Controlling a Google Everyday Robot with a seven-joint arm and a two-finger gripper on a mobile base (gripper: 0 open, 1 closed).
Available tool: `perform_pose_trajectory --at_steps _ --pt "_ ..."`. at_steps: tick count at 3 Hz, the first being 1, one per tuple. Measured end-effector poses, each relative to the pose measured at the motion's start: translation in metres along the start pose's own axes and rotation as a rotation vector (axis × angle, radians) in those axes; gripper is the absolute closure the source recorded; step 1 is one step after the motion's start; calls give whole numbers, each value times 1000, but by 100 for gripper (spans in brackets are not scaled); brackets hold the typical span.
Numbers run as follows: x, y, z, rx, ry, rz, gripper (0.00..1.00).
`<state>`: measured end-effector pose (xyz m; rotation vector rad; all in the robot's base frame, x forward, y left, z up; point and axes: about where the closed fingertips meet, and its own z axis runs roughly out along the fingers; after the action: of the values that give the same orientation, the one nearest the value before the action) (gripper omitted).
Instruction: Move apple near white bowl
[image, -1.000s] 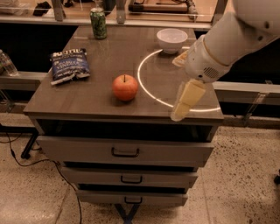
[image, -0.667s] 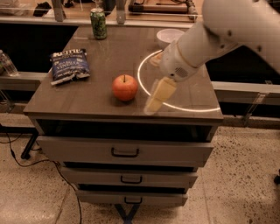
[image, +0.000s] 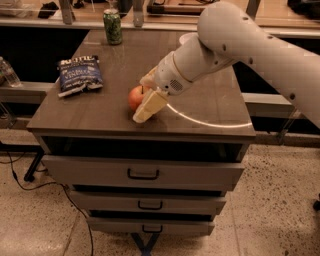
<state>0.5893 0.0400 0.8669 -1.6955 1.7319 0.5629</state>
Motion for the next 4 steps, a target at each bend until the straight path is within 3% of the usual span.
perform_pose_trajectory --at_steps 1,2,3,4 --pt "3 -1 12 -14 -19 31 49" --pt "1 -7 1 5 -18 49 71" --pt "-9 -24 -47 83 -17 47 100" --pt "-9 -24 -47 83 -17 47 100"
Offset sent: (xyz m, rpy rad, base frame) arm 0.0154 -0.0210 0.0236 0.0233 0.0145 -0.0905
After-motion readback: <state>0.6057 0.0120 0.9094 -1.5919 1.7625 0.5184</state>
